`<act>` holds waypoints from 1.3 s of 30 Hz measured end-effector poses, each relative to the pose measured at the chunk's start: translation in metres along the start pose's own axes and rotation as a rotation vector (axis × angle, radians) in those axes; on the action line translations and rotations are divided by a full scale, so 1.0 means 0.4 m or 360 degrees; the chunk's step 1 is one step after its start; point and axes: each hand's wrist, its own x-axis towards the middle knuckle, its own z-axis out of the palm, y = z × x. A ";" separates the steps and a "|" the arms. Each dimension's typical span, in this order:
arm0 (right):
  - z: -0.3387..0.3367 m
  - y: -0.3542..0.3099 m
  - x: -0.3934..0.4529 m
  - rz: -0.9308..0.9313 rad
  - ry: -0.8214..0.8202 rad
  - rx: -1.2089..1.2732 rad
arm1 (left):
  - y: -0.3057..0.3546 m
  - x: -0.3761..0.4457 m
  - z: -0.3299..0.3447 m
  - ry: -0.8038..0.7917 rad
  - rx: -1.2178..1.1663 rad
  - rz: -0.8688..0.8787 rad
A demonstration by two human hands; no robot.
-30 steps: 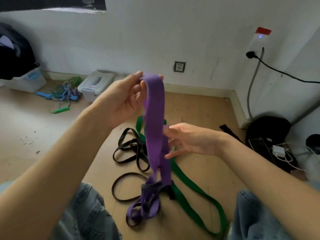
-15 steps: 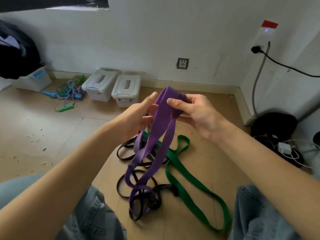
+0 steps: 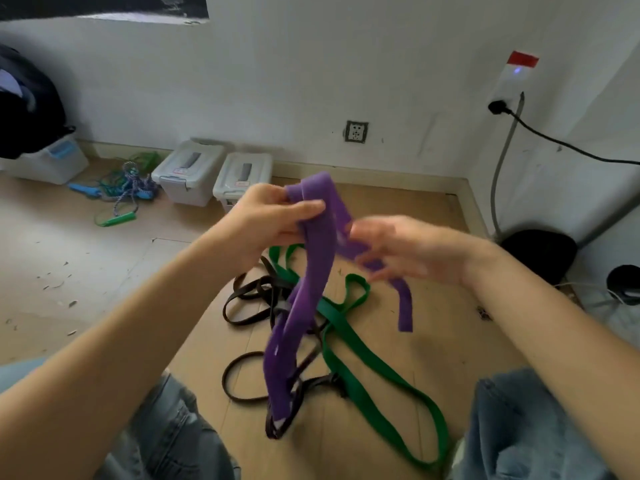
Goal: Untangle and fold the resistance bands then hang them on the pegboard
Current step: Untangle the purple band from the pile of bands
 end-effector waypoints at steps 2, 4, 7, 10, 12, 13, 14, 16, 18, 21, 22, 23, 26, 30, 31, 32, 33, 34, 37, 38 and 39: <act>0.056 0.012 0.008 -0.0008 -0.0261 -0.0361 | 0.034 -0.007 0.018 -0.0027 -0.0243 0.0029; 0.109 0.015 0.028 -0.0230 -0.0085 -0.0416 | 0.061 -0.007 0.038 -0.0083 -0.0464 0.0066; 0.109 -0.014 0.032 -0.0393 0.0307 0.0015 | 0.080 -0.010 0.010 -0.0106 -0.0541 0.0169; 0.061 -0.057 0.014 -0.0594 0.0288 0.0415 | 0.028 -0.035 -0.009 -0.0428 0.0267 -0.0046; 0.037 -0.070 0.011 -0.0605 0.0301 0.0712 | -0.015 -0.047 0.013 -0.0658 0.0445 -0.0326; 0.027 -0.069 0.013 -0.0549 0.0344 0.0813 | -0.026 -0.048 0.023 -0.0646 0.0447 -0.0370; 0.020 -0.065 0.014 -0.0463 0.0375 0.0852 | -0.033 -0.042 0.025 -0.0598 0.0470 -0.0362; 0.002 -0.054 0.010 -0.0262 0.0321 0.0788 | -0.030 -0.032 0.010 -0.0496 0.0532 -0.0353; -0.018 -0.044 0.001 -0.0131 0.0260 0.0565 | -0.020 -0.024 -0.012 -0.0298 0.0483 -0.0377; -0.038 -0.021 -0.008 0.0113 0.0387 -0.0191 | -0.010 -0.013 -0.039 0.0229 0.0389 -0.0217; -0.039 -0.014 -0.008 0.0251 0.0375 -0.0448 | -0.006 -0.012 -0.042 0.0322 0.0439 -0.0104; -0.036 -0.008 -0.006 0.0395 0.0324 -0.0674 | -0.002 -0.014 -0.042 0.0368 0.0466 0.0008; -0.032 0.000 0.006 0.0513 0.0417 -0.1279 | 0.015 -0.021 -0.028 0.0377 0.0404 0.0230; 0.013 -0.037 0.016 -0.0122 0.0206 -0.0677 | 0.037 -0.026 0.006 0.0142 0.0554 0.0470; 0.029 -0.036 0.022 -0.0194 0.0166 -0.0592 | 0.037 -0.025 0.014 0.0102 0.0569 0.0506; 0.042 -0.034 0.028 -0.0254 0.0227 -0.0652 | 0.036 -0.022 0.017 0.0086 0.0572 0.0531; 0.047 -0.034 0.033 -0.0339 0.0368 -0.0758 | 0.033 -0.020 0.016 0.0083 0.0589 0.0547; 0.044 -0.036 0.036 -0.0414 0.0547 -0.0826 | 0.029 -0.016 0.011 0.0095 0.0663 0.0561; 0.006 -0.055 0.030 -0.0540 0.0854 -0.0441 | -0.007 -0.004 -0.014 0.0222 0.1362 0.0563; -0.006 -0.065 0.025 -0.0594 0.0899 -0.0223 | -0.024 0.001 -0.020 0.0207 0.1620 0.0490; -0.014 -0.072 0.021 -0.0647 0.0946 -0.0039 | -0.040 0.004 -0.023 0.0114 0.1819 0.0341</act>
